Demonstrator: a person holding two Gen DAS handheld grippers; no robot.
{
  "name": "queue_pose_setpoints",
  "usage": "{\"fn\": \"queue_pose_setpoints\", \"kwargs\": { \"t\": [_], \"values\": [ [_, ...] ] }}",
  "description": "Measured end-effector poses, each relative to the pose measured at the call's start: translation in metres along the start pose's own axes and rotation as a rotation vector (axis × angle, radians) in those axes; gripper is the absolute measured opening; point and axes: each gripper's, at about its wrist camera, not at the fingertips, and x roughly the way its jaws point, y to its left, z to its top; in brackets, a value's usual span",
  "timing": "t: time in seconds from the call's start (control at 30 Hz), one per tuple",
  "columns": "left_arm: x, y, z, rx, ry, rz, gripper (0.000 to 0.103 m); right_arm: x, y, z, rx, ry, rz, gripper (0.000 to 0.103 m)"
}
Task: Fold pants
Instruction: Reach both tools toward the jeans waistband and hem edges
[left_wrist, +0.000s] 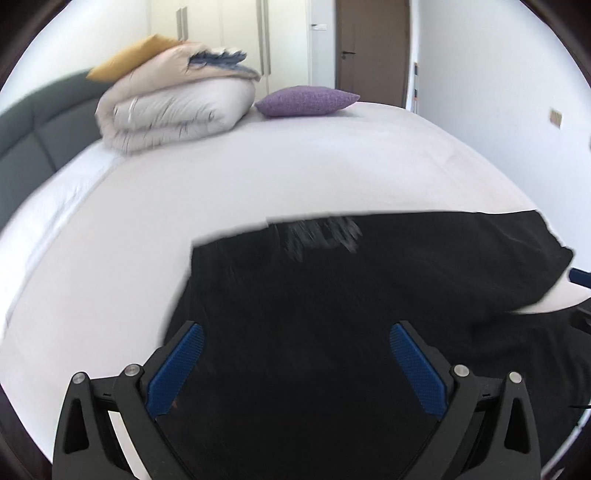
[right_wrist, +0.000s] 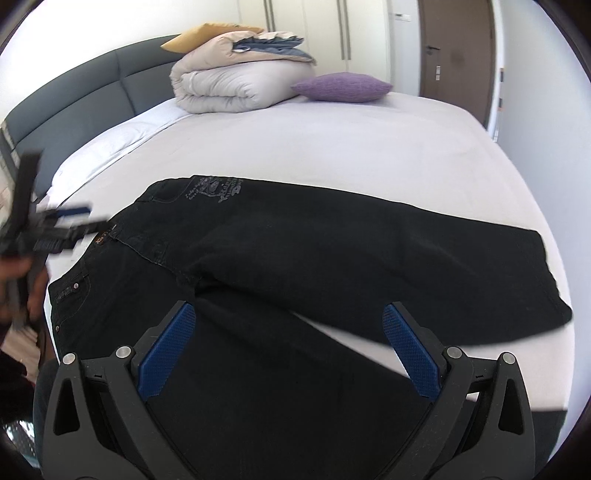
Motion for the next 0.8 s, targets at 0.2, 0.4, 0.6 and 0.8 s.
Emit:
{"fn": "queue_pose_setpoints", "kwargs": {
  "t": [0.2, 0.4, 0.6, 0.8],
  "values": [
    [0.074, 0.03, 0.072, 0.182, 0.1, -0.094, 0.103, 0.028, -0.017, 0.013, -0.059, 0.01, 0.105, 0.098],
    [0.149, 0.037, 0.101, 0.347, 0.273, -0.161, 0.093, 0.051, -0.022, 0.012, -0.075, 0.047, 0.161, 0.087],
    [0.191, 0.035, 0.091, 0.439, 0.4, -0.213, 0.086, 0.071, -0.024, 0.016, -0.08, 0.069, 0.204, 0.085],
    [0.203, 0.052, 0.089, 0.355, 0.43, -0.289, 0.081, 0.074, -0.026, 0.014, -0.086, 0.087, 0.24, 0.074]
  ]
}}
